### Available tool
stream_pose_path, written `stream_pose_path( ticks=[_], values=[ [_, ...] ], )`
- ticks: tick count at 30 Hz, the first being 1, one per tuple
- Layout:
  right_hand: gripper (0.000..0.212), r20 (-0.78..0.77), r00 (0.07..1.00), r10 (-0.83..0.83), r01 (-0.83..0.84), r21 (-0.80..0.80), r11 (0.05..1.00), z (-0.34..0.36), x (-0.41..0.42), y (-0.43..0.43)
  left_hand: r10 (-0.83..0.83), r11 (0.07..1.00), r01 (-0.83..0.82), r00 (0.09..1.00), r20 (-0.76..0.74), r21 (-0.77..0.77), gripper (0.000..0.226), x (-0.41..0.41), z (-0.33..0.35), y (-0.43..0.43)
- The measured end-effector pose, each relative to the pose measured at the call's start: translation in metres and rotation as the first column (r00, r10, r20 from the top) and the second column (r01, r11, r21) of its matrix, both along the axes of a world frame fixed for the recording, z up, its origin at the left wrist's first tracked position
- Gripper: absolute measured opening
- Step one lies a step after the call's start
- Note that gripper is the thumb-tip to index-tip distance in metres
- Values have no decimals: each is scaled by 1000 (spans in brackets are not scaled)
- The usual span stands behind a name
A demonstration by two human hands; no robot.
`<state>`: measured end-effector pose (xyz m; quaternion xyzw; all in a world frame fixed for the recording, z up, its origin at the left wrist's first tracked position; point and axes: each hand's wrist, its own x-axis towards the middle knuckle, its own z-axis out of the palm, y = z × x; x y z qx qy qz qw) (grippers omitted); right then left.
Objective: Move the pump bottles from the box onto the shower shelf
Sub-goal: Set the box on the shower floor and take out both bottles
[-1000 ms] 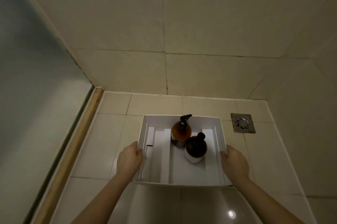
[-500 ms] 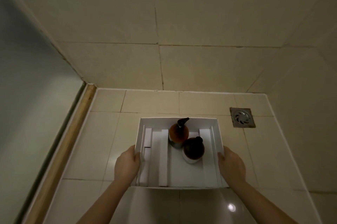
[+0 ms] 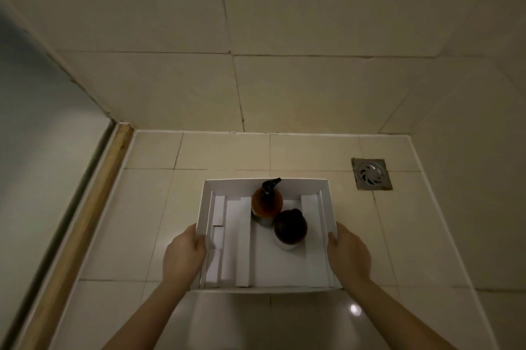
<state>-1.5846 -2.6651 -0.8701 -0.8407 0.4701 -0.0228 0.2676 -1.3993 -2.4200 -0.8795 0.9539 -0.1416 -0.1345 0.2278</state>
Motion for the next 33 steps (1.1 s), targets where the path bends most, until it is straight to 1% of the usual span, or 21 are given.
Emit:
stream_pose_path(
  ticks=[3, 7, 9, 10, 11, 12, 13, 14, 15, 16, 17, 19, 21, 23, 25, 27, 29, 31, 33],
  values=[
    [17, 0, 1000, 12, -12, -24, 1000, -2, -1, 0, -13, 1000, 13, 1000, 21, 13, 6, -1, -1, -1],
    [18, -24, 1000, 17, -17, -27, 999, -3, -2, 0, -16, 999, 14, 998, 55, 36, 27, -4, 0, -2],
    [15, -37, 998, 42, -43, -4, 999, -1, -2, 1, -13, 998, 9, 998, 65, 63, 35, -6, 6, -3],
    [10, -35, 999, 38, -38, 14, 999, 1, -2, 1, -27, 997, 20, 995, 94, 75, 41, -8, 10, -4],
    [16, -5, 1000, 16, -15, 33, 999, 3, -3, 2, -57, 996, 45, 987, 149, 80, 49, -8, 14, -5],
    [38, 57, 998, -10, 7, 41, 999, 6, -4, 4, -104, 993, 88, 970, 221, 80, 56, -9, 17, -5],
    [59, 163, 987, -8, 4, 21, 1000, 10, -5, 6, -152, 988, 137, 944, 294, 69, 62, -9, 20, -7],
    [74, 258, 965, 35, -30, -23, 999, 15, -4, 9, -184, 982, 182, 915, 359, 42, 65, -8, 22, -10],
    [81, 332, 938, 97, -84, -54, 995, 20, -2, 13, -200, 977, 215, 901, 384, 3, 67, -8, 23, -15],
    [83, 365, 919, 152, -143, -52, 988, 23, 2, 17, -202, 971, 235, 911, 360, -51, 69, -6, 23, -23],
    [83, 376, 907, 189, -194, -25, 981, 22, 7, 21, -198, 965, 239, 935, 295, -110, 70, -4, 22, -32],
    [83, 339, 921, 191, -229, 77, 970, 17, 19, 27, -214, 950, 241, 966, 148, -199, 75, 1, 17, -56],
    [83, 269, 941, 205, -250, 145, 957, 9, 30, 29, -284, 932, 290, 957, 57, -217, 83, 7, 8, -78],
    [74, 225, 942, 249, -289, 168, 942, 2, 38, 29, -343, 917, 333, 939, -8, -221, 90, 13, 1, -93],
    [68, 195, 941, 275, -311, 187, 932, -4, 43, 26, -382, 902, 356, 922, -65, -245, 90, 15, -4, -103],
    [62, 186, 937, 295, -330, 205, 921, -6, 46, 24, -441, 873, 407, 894, -75, -270, 83, 12, -9, -110],
    [52, 215, 930, 299, -340, 188, 921, -7, 48, 24, -441, 870, 412, 896, -55, -270, 77, 10, -14, -115],
    [45, 224, 930, 290, -330, 163, 930, -5, 47, 24, -422, 879, 397, 906, -42, -265, 79, 10, -15, -118],
    [46, 192, 928, 319, -349, 153, 925, -5, 42, 24, -451, 866, 434, 892, -12, -249, 81, 10, -15, -117]
  ],
)
